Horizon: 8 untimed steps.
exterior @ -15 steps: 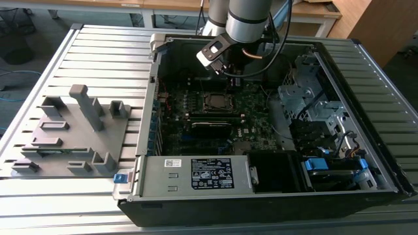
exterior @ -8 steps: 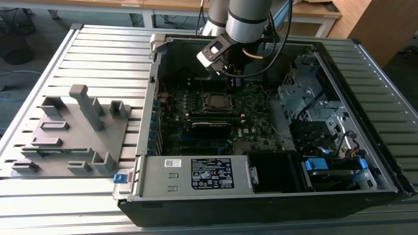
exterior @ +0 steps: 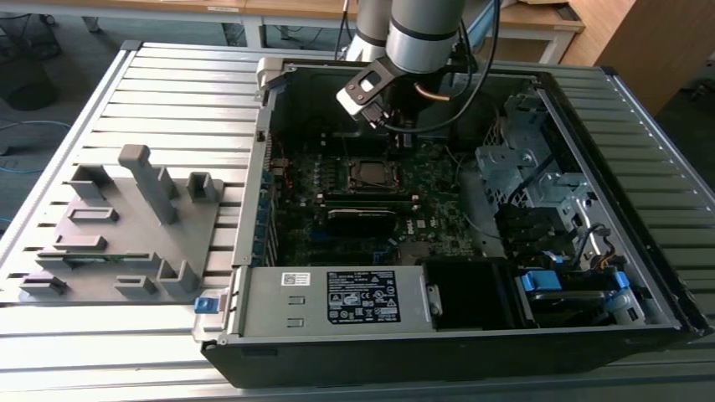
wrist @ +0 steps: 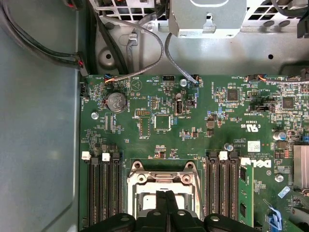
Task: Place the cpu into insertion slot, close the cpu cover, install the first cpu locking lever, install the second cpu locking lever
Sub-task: 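Close the cpu cover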
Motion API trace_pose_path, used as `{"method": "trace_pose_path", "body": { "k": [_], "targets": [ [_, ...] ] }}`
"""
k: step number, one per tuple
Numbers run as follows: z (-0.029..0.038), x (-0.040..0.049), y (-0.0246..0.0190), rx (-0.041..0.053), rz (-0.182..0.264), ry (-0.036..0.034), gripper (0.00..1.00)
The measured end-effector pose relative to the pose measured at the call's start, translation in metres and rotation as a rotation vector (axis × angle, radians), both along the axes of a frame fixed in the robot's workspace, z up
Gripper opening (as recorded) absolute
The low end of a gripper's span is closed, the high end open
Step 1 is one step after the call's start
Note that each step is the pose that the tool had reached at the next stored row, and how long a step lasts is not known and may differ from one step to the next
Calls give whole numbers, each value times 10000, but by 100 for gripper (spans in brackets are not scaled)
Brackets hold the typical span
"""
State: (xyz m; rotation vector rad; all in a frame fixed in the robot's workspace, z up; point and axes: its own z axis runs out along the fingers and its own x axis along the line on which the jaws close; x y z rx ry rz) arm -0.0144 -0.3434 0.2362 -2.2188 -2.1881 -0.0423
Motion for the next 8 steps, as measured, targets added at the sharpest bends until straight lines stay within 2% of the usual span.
{"method": "trace_pose_path", "body": {
  "k": [8],
  "targets": [
    [-6, -55, 0, 1, 3, -38, 10]
  ]
}}
